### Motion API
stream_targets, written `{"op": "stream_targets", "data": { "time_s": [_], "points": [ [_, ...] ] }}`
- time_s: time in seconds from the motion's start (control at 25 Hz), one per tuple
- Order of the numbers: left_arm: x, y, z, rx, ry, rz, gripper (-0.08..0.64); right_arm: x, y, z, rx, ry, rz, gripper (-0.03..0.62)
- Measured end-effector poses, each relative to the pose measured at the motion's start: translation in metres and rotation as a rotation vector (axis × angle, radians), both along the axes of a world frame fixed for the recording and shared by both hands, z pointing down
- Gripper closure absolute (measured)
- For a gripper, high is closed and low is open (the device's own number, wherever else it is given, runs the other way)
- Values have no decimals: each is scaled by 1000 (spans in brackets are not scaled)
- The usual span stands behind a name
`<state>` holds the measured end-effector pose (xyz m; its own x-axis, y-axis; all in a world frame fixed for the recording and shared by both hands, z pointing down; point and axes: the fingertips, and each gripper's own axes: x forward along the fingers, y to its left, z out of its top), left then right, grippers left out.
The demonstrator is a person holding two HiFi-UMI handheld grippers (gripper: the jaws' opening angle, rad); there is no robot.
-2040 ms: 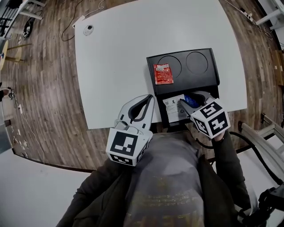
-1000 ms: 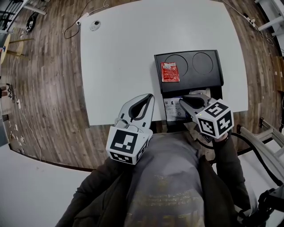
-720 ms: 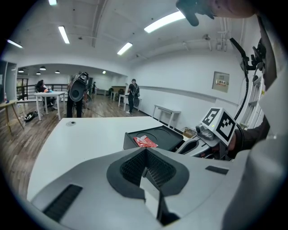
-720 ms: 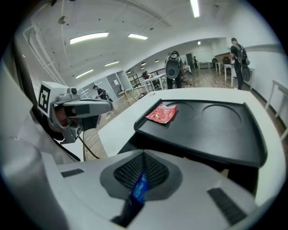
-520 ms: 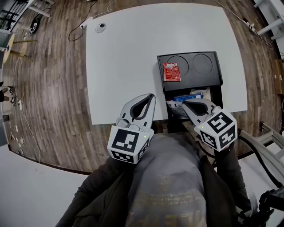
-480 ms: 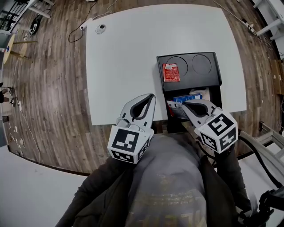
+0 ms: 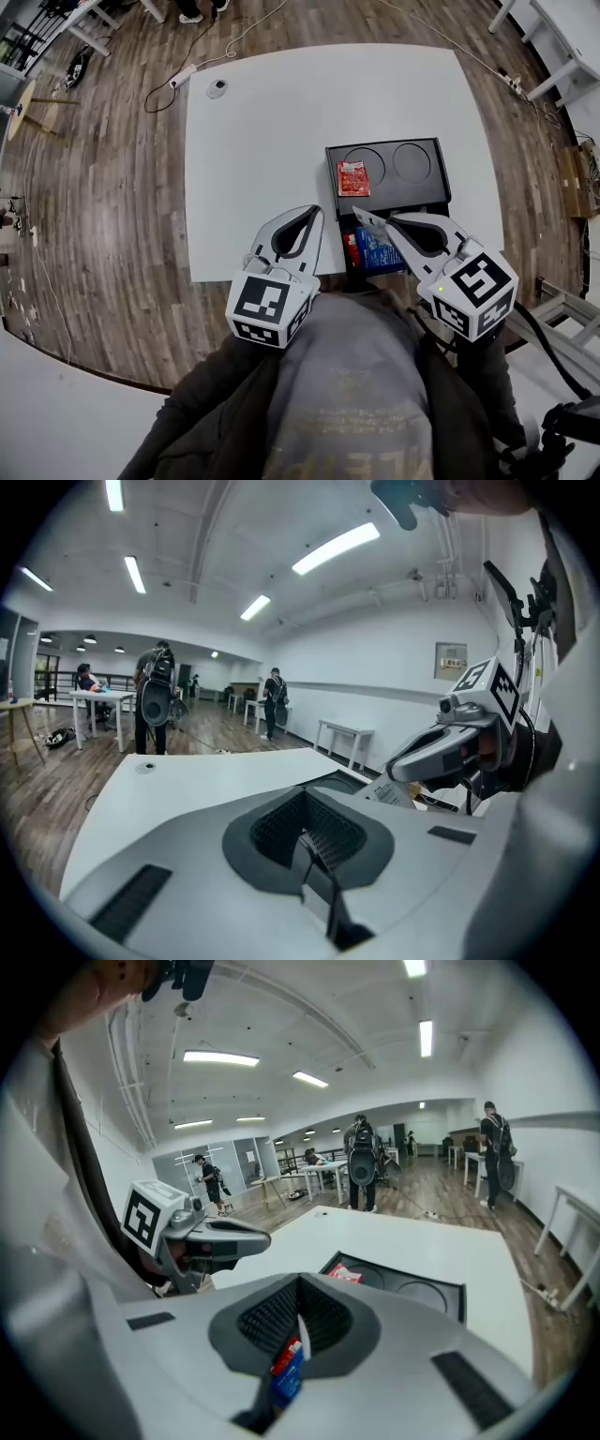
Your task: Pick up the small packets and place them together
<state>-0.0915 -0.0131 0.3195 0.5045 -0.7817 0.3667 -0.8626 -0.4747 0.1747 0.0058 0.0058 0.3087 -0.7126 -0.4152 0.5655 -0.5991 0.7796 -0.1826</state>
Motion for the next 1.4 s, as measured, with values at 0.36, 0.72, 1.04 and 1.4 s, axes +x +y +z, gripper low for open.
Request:
{"op": "stream_targets", "data": {
  "time_s": [0.36, 0.72, 1.04, 1.4],
  "points": [
    [-4, -18, -10, 37, 8, -38, 558, 2, -37, -30, 84, -23, -2, 588],
    [-2, -37, 3, -7, -20, -80, 558, 21, -84, -13, 50, -44, 22, 588],
    [2, -47, 25, -87, -55, -118, 558, 54, -132, 20, -46, -87, 111, 588],
    [6, -47, 41, -140, -70, -147, 558, 71, -154, 69, -113, -39, 155, 588]
  ]
}}
